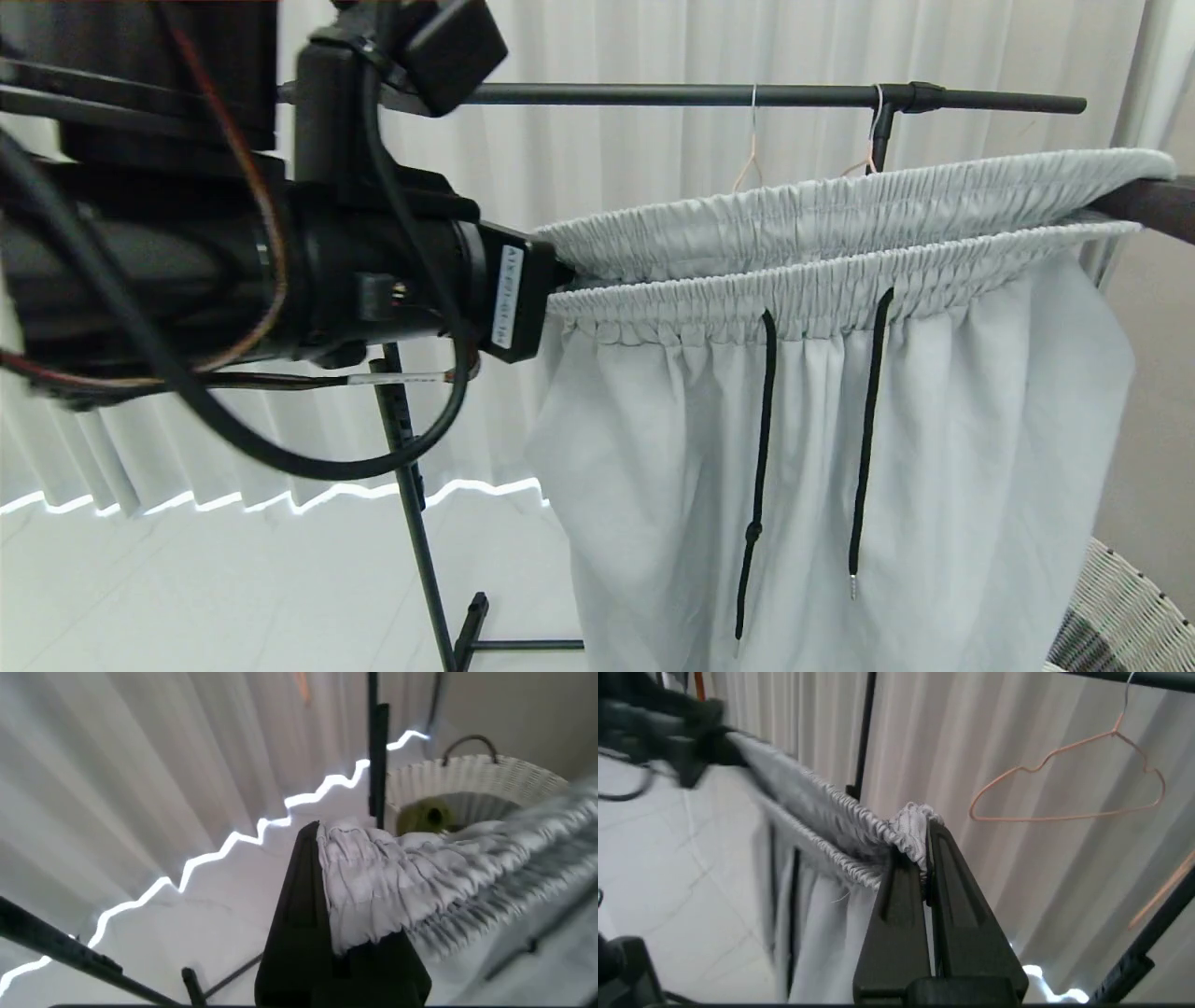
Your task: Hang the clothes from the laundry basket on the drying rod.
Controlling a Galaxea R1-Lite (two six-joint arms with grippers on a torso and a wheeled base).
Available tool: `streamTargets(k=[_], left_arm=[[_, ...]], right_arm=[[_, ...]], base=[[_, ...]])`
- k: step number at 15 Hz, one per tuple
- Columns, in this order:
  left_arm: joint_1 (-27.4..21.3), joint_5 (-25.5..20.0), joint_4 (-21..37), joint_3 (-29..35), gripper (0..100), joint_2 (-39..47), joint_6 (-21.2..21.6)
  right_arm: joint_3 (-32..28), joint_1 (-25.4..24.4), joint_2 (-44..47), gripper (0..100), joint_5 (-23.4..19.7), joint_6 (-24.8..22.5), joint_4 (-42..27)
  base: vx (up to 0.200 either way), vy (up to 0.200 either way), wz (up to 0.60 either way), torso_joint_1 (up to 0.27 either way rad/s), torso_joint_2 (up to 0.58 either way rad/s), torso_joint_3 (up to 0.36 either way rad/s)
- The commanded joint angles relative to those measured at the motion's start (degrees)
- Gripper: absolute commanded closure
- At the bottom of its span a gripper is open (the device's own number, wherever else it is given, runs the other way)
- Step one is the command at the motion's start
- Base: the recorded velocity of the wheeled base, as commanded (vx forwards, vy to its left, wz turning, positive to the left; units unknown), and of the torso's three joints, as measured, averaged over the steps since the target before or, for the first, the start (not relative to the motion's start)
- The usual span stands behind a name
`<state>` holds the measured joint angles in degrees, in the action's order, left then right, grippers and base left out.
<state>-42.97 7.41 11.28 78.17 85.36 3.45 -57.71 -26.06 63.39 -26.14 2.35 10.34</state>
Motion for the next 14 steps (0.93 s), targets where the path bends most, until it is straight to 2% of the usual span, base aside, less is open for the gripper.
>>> streamTargets(k=[1, 5, 9, 14], left_arm=[[-1.15, -2.23, 1.64, -1.53, 100, -7.49, 0.24], [-2.91, -2.40, 2.08, -2.32, 100, -11.09, 4.02], [-7.57, -2.49, 2.08, -7.15, 100, -14.08, 4.02], [-8.00, -2.14, 2.00, -7.85, 100, -14.61, 4.11]], right_arm=[[-0.91, 0.49, 5.95, 100, -0.05, 0.37, 1.79], [-6.45, 0.40, 12.46, 100, -0.14, 0.37, 2.67], [-6.36, -0.04, 14.39, 100, -0.14, 0.37, 3.55], [-6.71, -0.48, 15.27, 100, -0.14, 0.28, 5.04]], base=[[0.000, 0.000, 0.00, 0.000, 0.00, 0.000], [0.000, 0.000, 0.00, 0.000, 0.00, 0.000], [0.000, 0.000, 0.00, 0.000, 0.00, 0.000], [0.000, 0.000, 0.00, 0.000, 0.00, 0.000]])
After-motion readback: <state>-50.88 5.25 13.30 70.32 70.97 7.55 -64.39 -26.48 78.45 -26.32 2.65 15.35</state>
